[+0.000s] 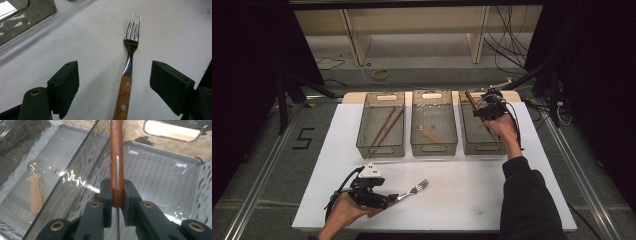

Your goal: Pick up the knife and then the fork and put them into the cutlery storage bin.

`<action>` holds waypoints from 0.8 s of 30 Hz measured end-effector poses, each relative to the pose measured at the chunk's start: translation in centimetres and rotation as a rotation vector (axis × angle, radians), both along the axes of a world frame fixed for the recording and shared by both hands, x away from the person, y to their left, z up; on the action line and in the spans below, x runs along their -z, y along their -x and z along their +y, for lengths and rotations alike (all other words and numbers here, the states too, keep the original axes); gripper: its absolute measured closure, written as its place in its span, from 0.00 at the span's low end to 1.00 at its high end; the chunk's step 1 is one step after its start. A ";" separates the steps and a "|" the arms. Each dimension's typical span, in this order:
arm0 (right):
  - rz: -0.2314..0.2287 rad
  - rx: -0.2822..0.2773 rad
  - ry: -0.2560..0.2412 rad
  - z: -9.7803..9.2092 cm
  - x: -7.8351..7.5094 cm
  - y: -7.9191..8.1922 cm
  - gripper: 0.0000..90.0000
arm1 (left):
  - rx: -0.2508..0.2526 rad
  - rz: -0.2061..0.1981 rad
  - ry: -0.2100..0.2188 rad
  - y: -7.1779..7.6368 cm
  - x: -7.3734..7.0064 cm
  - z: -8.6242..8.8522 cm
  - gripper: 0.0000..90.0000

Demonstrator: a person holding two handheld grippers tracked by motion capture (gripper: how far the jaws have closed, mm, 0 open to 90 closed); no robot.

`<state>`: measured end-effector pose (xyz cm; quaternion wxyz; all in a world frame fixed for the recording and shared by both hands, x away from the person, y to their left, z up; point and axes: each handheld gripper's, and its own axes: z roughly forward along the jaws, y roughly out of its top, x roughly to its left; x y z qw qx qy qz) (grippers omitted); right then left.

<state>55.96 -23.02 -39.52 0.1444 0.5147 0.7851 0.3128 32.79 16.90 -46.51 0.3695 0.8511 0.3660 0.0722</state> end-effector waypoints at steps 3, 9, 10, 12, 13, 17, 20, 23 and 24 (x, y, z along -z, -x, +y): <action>0.005 0.000 0.009 0.1 0.3 -0.1 0.90 | -0.003 0.003 -0.002 0.0 0.1 0.0 0.25; 0.018 0.009 0.012 0.2 0.7 -0.3 0.90 | -0.002 0.003 -0.005 0.0 0.1 0.1 0.25; 0.021 0.012 0.014 0.3 0.8 -0.3 0.90 | -0.002 0.004 -0.005 0.0 0.1 0.1 0.25; 0.028 0.011 0.017 0.4 0.9 -0.3 0.90 | -0.002 0.005 -0.008 0.0 0.1 0.1 0.25; 0.030 0.014 0.021 0.5 1.0 -0.3 0.90 | -0.002 0.005 -0.007 0.0 0.1 0.1 0.25; 0.047 0.021 0.014 0.5 1.4 -0.4 0.90 | -0.004 0.006 -0.002 0.0 0.1 0.1 0.25; 0.051 0.018 0.017 0.6 1.7 -0.5 0.89 | -0.004 0.008 -0.006 0.0 0.1 0.1 0.25; 0.074 0.021 0.005 0.7 1.7 -0.5 0.77 | -0.004 0.006 -0.005 0.1 0.1 0.1 0.25; 0.073 0.017 0.006 0.8 1.6 -0.5 0.76 | -0.004 0.006 -0.005 0.1 0.1 0.1 0.25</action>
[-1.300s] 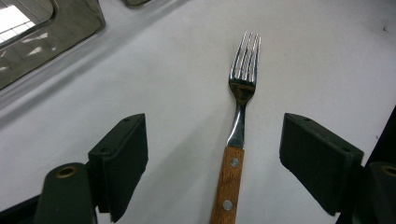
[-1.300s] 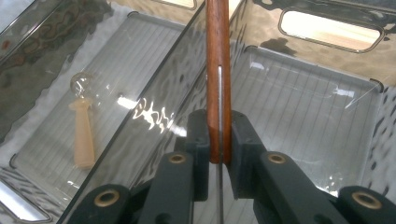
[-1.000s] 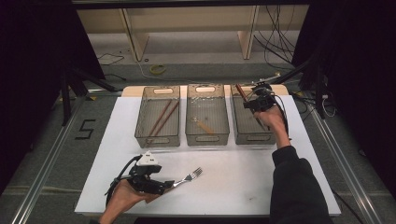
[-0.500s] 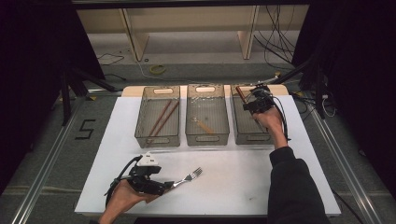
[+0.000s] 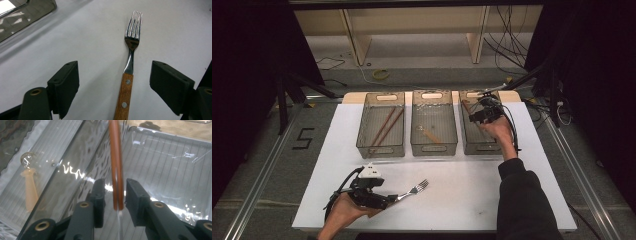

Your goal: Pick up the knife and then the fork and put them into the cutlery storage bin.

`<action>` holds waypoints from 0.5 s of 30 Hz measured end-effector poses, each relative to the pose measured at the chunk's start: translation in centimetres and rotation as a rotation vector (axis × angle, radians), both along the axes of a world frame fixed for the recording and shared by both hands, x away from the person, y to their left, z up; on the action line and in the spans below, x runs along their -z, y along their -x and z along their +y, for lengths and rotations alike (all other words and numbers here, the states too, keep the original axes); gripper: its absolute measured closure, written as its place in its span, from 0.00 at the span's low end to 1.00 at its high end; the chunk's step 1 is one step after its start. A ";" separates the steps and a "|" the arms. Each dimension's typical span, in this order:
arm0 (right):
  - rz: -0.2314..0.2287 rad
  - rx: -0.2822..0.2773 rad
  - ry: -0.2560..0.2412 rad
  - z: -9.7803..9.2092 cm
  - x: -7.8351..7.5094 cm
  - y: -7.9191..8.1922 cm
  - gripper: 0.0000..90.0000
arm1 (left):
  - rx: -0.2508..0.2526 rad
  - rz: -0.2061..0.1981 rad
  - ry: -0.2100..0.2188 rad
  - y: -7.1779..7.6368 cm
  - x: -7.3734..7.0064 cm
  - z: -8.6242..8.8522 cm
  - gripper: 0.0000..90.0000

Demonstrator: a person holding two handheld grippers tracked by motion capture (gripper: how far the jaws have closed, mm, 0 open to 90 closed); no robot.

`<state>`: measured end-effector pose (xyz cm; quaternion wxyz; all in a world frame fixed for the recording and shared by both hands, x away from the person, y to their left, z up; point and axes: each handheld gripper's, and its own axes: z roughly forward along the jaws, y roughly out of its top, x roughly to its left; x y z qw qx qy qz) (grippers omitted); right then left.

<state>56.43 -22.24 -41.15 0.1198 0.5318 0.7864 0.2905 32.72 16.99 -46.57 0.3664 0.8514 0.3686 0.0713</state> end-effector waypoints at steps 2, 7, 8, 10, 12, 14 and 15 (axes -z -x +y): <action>-0.005 -0.006 -0.010 0.0 -0.2 0.1 0.75 | 0.000 0.000 0.001 0.0 0.0 0.0 0.25; -0.021 -0.011 -0.016 -0.3 -0.7 0.3 0.69 | 0.002 0.002 -0.002 0.0 0.0 0.1 0.25; -0.025 -0.014 -0.022 -0.3 -0.9 0.5 0.68 | 0.001 0.004 -0.002 0.0 0.0 0.1 0.25; -0.041 -0.025 -0.023 -0.3 -1.3 0.8 0.65 | 0.001 0.007 -0.003 -0.1 0.0 0.1 0.25; -0.054 -0.036 -0.036 -0.4 -1.8 1.1 0.63 | 0.002 0.008 -0.005 -0.1 0.0 0.1 0.25; -0.069 -0.048 -0.041 -0.4 -2.3 1.6 0.62 | 0.005 0.007 -0.007 -0.1 0.0 0.1 0.25; -0.077 -0.057 -0.043 -0.4 -2.6 1.8 0.61 | 0.005 0.008 -0.007 -0.1 0.0 0.1 0.25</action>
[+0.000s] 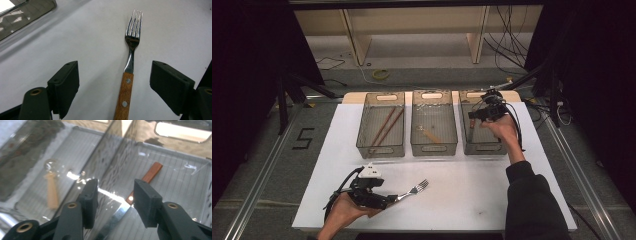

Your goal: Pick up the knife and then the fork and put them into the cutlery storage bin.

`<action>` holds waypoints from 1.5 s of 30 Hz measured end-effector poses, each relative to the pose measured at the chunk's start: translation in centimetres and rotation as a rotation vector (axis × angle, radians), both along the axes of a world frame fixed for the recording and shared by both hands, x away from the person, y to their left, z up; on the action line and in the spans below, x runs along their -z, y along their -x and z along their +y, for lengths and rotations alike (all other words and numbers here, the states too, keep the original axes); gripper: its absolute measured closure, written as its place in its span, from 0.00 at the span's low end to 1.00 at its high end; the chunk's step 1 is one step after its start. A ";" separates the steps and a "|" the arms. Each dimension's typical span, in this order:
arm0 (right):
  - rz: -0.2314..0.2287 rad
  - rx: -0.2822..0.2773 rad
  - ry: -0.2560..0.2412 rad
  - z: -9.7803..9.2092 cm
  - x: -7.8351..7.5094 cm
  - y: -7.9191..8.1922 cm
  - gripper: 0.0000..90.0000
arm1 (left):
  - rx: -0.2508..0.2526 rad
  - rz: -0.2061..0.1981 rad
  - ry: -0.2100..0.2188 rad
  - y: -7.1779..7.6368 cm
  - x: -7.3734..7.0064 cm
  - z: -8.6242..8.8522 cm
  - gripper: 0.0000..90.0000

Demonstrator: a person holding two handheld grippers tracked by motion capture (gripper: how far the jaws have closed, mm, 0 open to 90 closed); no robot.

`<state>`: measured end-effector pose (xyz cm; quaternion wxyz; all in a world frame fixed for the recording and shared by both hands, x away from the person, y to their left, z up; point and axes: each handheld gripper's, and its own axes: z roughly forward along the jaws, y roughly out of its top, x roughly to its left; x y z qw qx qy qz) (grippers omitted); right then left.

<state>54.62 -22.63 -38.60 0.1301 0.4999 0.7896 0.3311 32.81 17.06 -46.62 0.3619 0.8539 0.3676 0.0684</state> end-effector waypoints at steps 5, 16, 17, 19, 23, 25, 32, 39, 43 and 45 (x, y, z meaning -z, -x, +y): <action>-0.029 -0.038 -0.007 0.3 -1.0 1.2 0.56 | 0.002 0.006 -0.002 0.0 0.0 0.0 0.25; -0.073 -0.164 -0.027 1.5 -1.5 4.9 0.47 | 0.006 0.022 -0.012 -0.1 0.1 -0.1 0.25; -0.073 -0.171 -0.032 1.5 -1.5 5.2 0.47 | 0.006 0.021 -0.017 -0.1 0.1 -0.1 0.25; -0.075 -0.188 -0.037 1.6 -1.4 5.7 0.47 | 0.015 0.026 -0.026 -0.1 0.1 -0.1 0.25; -0.078 -0.221 -0.036 1.9 -1.1 6.9 0.45 | 0.024 0.041 -0.054 -0.1 -0.1 -0.1 0.26; -0.075 -0.243 -0.034 2.0 -0.9 7.6 0.45 | 0.023 0.047 -0.067 -0.1 -0.1 -0.1 0.26; -0.064 -0.297 -0.033 2.4 0.1 10.0 0.43 | 0.048 0.106 -0.144 0.1 -0.2 -0.4 0.28; -0.047 -0.334 -0.034 2.3 1.3 11.8 0.43 | 0.079 0.138 -0.220 0.3 -0.4 -0.5 0.32; -0.041 -0.340 -0.035 2.1 1.8 12.4 0.43 | 0.079 0.152 -0.252 0.5 -0.4 -0.6 0.36; -0.041 -0.341 -0.034 2.0 2.0 12.7 0.43 | 0.081 0.152 -0.251 0.5 -0.4 -0.6 0.38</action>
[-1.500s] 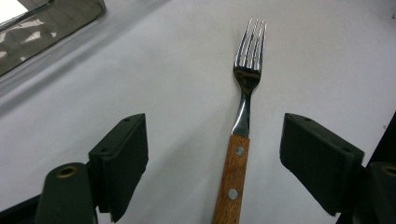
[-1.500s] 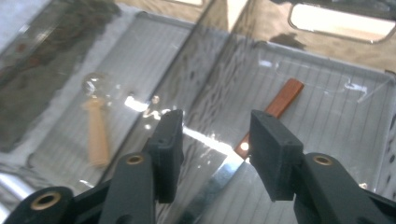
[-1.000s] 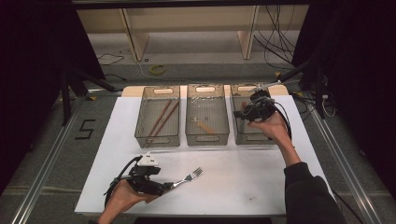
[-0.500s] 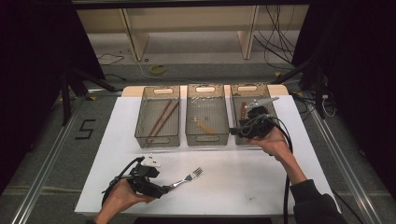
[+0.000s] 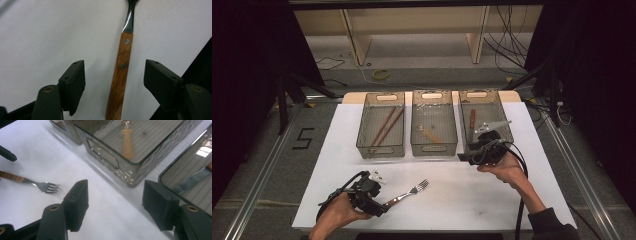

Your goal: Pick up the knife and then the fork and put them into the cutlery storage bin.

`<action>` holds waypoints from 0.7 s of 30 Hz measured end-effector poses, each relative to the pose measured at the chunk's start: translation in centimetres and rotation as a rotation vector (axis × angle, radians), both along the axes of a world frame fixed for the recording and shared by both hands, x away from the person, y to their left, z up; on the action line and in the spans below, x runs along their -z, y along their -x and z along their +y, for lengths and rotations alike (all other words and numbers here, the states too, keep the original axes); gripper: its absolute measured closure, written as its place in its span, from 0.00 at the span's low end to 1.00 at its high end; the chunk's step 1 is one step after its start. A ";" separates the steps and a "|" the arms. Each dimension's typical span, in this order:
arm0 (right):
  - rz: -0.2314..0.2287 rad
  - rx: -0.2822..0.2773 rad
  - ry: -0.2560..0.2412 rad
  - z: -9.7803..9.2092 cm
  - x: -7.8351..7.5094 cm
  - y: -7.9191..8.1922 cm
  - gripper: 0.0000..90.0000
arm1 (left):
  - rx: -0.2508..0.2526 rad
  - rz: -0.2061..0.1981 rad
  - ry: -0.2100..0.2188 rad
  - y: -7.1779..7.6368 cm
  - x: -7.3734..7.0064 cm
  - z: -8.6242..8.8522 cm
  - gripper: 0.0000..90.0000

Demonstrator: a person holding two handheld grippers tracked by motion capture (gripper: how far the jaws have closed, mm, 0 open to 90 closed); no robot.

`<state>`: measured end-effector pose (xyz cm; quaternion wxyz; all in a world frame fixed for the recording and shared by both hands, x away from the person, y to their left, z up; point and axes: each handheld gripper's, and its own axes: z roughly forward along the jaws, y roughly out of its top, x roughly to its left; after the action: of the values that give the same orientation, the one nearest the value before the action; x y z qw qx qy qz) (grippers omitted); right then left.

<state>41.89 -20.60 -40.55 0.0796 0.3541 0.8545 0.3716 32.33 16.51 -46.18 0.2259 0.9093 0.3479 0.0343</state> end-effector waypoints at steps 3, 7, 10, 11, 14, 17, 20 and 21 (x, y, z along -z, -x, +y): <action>0.001 -0.011 0.002 0.1 0.2 0.5 0.42 | 0.007 0.003 -0.019 0.0 0.0 0.0 0.40; -0.004 -0.025 0.002 0.3 0.2 1.1 0.42 | 0.006 0.011 -0.043 0.1 0.2 0.0 0.42; -0.003 -0.039 0.004 0.5 0.3 1.5 0.42 | 0.009 0.017 -0.040 0.1 0.2 -0.1 0.44; -0.003 -0.042 0.005 0.6 0.3 1.6 0.42 | 0.011 0.020 -0.043 0.1 0.2 -0.1 0.45; 0.000 -0.054 0.007 0.8 0.5 1.9 0.42 | 0.015 0.024 -0.060 0.1 0.2 -0.1 0.48; 0.001 -0.060 0.005 0.8 0.5 2.0 0.42 | 0.016 0.033 -0.074 0.1 0.4 -0.1 0.51; 0.004 -0.064 0.005 0.9 0.6 2.1 0.42 | 0.010 0.039 -0.074 0.2 0.5 -0.2 0.52; 0.006 -0.063 0.008 0.9 0.7 2.1 0.42 | 0.011 0.044 -0.081 0.1 0.6 -0.2 0.53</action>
<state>39.81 -19.68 -41.23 0.0665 0.3277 0.8669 0.3696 32.20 16.34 -46.74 0.1812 0.9202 0.3460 0.0273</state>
